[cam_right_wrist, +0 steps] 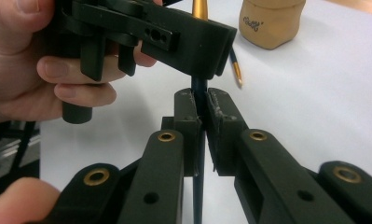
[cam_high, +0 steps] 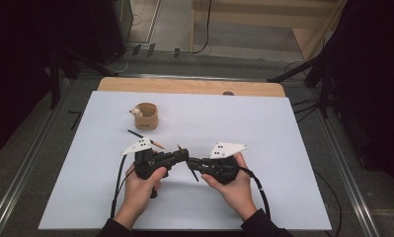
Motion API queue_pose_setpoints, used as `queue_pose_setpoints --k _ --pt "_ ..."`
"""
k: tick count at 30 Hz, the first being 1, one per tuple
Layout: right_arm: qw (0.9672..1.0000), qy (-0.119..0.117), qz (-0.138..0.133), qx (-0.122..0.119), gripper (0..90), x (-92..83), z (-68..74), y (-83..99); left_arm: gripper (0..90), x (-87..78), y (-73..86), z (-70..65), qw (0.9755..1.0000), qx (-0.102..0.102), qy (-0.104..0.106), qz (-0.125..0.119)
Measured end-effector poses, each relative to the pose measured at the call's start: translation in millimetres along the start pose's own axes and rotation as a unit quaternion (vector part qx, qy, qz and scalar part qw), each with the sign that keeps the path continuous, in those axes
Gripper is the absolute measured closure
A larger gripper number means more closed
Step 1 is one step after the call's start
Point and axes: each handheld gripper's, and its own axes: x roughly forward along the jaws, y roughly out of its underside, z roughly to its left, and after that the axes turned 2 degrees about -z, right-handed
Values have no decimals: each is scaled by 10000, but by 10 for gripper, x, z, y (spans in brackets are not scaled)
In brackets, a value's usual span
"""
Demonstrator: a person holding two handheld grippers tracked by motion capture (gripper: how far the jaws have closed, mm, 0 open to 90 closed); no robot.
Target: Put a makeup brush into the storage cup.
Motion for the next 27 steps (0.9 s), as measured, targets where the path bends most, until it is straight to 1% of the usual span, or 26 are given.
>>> queue_pose_setpoints --k 2,4,6,8,9,11,12,13,15,16,17,19,21,22,24,26,27 --pt "10000 -7 -50 32 752 2 -13 13 846 -23 -16 5 10000 18 -30 -52" --pt "9999 -95 -1 93 707 21 -18 26 846 -47 -35 4 9999 39 -59 -102" --pt "9999 -86 111 93 689 56 -13 42 846 -68 -54 2 9998 75 -84 -134" --pt "9997 -91 194 85 702 96 -11 67 847 -82 -71 -6 9998 103 -103 -145" --pt "9996 -86 238 92 732 115 -6 79 847 -85 -77 -8 9998 120 -94 -157" --pt "9995 -17 317 35 840 141 0 98 847 -89 -84 -14 9997 155 -120 -144" --pt "9995 6 319 47 847 145 -1 104 847 -85 -81 -19 9997 158 -123 -137" --pt "9994 -53 352 16 856 151 3 102 846 -85 -78 -21 9997 179 -135 -107" --pt "9989 105 437 -163 860 156 47 92 843 -77 -67 -31 9996 194 -134 -142" --pt "9988 120 444 -174 860 156 55 88 835 -80 -65 -31 9996 190 -117 -167" --pt "9990 114 417 -141 861 154 59 85 809 -78 -63 -30 9997 172 -93 -173" --pt "9991 179 365 -118 861 146 58 78 767 -69 -53 -33 9997 189 -107 -117" --pt "9993 136 332 -52 861 135 53 73 755 -45 -34 -46 9997 196 -92 -75" --pt "9993 154 328 -58 861 131 54 71 756 -29 -25 -56 9997 213 -116 -61" --pt "9994 159 303 -62 861 130 60 71 756 -6 -12 -70 9997 245 -94 -20" --pt "9994 169 281 -87 861 126 63 69 777 0 -10 -75 9997 226 -124 -18" --pt "9995 159 270 -87 861 125 63 69 782 -1 -10 -70 9997 208 -103 -13"
